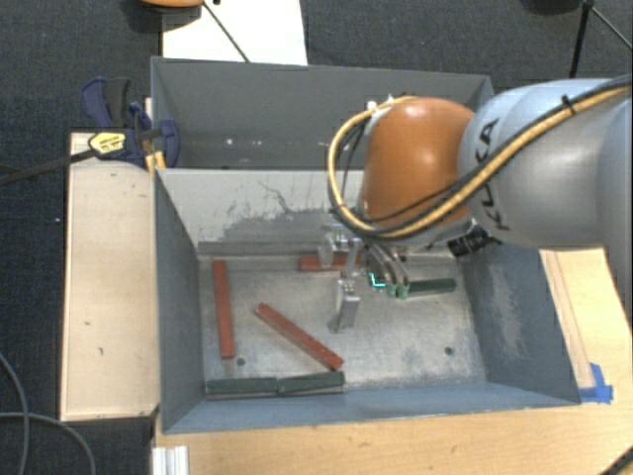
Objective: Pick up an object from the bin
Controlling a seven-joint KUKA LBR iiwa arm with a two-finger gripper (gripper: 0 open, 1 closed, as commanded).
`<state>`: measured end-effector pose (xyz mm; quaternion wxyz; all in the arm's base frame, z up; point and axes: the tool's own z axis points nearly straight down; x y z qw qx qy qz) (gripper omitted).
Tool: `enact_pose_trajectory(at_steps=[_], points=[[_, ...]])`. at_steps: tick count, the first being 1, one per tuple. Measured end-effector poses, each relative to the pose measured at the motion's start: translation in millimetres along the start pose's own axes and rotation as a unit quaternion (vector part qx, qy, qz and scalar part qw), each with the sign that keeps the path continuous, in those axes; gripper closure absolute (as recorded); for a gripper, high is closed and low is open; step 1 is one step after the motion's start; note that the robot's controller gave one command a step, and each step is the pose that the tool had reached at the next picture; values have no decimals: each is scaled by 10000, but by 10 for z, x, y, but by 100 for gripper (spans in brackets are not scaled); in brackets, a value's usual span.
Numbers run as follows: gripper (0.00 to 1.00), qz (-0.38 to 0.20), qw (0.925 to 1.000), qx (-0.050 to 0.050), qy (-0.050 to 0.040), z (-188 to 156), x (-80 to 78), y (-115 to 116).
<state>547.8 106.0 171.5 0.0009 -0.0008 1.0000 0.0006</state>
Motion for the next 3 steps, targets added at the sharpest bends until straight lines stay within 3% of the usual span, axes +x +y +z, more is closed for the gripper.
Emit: enact_pose_trajectory(at_steps=[1,2,3], points=[[0,155,9999,-4,-33,486,224,134],[0,335,9994,-3,-11,1031,-37,89],[100,399,9992,1,4,1010,431,233]])
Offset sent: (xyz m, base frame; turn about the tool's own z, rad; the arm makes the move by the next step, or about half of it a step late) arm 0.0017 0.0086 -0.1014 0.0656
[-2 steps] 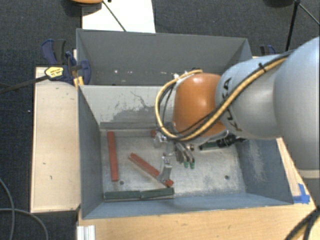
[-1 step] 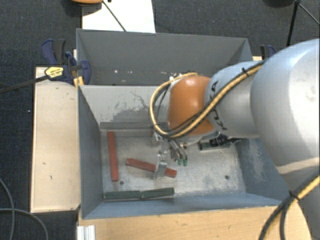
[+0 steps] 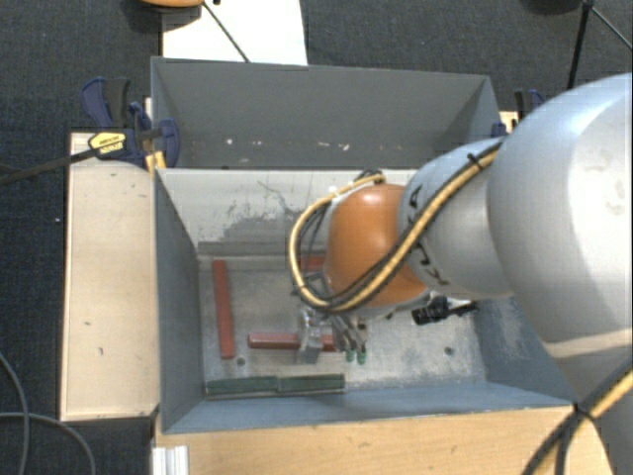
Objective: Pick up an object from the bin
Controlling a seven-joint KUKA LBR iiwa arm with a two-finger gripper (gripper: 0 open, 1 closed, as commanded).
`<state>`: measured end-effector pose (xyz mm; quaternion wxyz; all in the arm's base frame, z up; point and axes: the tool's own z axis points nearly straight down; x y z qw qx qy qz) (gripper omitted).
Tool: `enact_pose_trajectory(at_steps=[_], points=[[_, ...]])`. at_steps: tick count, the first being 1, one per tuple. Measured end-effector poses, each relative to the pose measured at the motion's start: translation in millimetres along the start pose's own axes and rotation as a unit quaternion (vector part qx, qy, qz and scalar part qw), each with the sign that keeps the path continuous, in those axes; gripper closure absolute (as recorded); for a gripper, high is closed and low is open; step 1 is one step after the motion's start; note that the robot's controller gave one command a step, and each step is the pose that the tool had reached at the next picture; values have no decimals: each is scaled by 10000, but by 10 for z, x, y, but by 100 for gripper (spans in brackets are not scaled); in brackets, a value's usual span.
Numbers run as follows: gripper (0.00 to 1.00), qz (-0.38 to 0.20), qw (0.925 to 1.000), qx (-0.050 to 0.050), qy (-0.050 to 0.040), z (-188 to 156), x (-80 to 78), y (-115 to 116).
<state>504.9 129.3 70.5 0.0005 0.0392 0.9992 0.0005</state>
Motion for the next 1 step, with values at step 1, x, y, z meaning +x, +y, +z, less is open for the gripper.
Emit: enact_pose_trajectory(at_steps=[1], points=[[100,3,10000,0,0,0,0,0]])
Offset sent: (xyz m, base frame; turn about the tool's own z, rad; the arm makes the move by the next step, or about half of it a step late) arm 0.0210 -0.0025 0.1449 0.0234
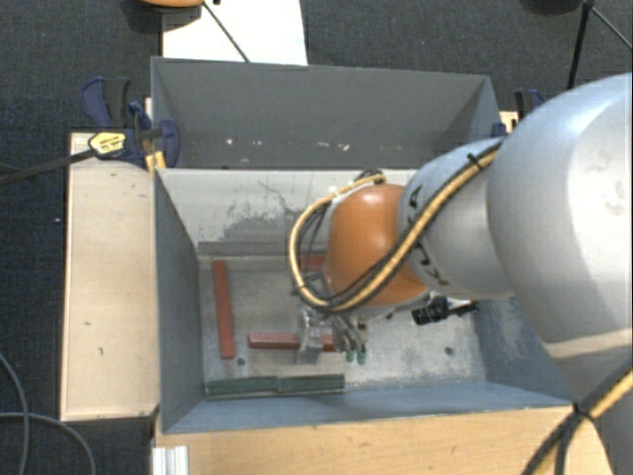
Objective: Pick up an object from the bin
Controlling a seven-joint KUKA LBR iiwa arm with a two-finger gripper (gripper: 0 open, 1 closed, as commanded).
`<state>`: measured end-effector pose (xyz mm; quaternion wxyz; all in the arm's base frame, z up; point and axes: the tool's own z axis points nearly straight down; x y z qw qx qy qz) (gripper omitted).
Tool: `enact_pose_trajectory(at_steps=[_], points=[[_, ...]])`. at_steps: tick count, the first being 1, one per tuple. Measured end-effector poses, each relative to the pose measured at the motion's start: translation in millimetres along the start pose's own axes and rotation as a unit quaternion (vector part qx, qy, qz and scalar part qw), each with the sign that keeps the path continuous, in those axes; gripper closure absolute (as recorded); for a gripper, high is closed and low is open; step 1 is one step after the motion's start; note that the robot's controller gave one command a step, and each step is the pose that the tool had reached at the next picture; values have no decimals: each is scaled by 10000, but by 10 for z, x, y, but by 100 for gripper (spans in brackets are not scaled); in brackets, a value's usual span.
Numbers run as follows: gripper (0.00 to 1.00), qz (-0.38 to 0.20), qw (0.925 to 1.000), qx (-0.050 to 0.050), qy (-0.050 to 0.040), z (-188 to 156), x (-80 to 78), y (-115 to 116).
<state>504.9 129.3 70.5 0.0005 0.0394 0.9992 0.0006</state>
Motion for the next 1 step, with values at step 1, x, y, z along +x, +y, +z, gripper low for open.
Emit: enact_pose_trajectory(at_steps=[1], points=[[100,99,10000,-1,-12,-1459,-223,-4]])
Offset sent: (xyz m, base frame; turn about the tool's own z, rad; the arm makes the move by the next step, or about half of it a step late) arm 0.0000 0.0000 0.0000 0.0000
